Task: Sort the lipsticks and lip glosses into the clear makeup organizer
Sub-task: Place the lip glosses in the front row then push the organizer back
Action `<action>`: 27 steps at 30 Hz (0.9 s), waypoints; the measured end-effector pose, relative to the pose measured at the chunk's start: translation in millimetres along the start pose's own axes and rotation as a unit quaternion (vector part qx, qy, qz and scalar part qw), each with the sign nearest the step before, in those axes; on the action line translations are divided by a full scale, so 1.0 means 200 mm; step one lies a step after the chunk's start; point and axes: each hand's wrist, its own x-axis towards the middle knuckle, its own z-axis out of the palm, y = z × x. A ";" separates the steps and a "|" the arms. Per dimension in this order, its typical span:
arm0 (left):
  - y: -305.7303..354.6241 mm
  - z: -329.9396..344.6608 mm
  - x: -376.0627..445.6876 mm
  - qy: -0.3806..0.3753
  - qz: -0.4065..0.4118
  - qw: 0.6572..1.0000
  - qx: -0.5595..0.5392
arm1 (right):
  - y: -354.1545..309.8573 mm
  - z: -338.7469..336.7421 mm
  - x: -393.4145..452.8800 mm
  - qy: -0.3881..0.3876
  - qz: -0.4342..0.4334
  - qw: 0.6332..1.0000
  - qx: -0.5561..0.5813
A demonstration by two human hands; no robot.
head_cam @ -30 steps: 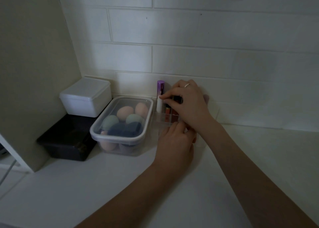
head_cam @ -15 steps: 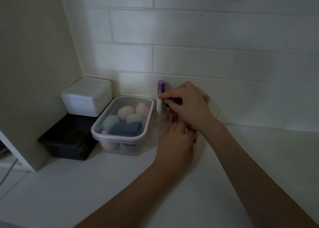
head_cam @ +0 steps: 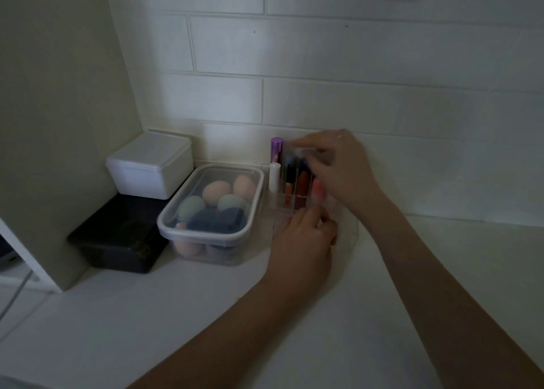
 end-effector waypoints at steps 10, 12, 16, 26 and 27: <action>0.01 -0.02 0.00 -0.021 -0.005 1.000 -0.005 | 0.17 -0.29 0.01 -0.092 0.154 0.984 0.007; 0.01 -0.02 0.00 -0.035 -0.010 0.999 -0.003 | 0.18 -0.30 0.01 -0.095 0.163 0.982 0.023; 0.00 -0.02 0.00 -0.048 -0.018 0.999 -0.007 | 0.18 -0.29 0.01 -0.100 0.151 0.983 -0.007; 0.00 -0.04 0.02 -0.026 -0.011 1.000 0.002 | 0.04 -0.42 0.06 0.026 0.074 0.997 -0.001; -0.01 -0.04 0.02 -0.028 -0.011 1.000 0.005 | 0.04 -0.38 0.06 0.003 0.071 0.997 -0.008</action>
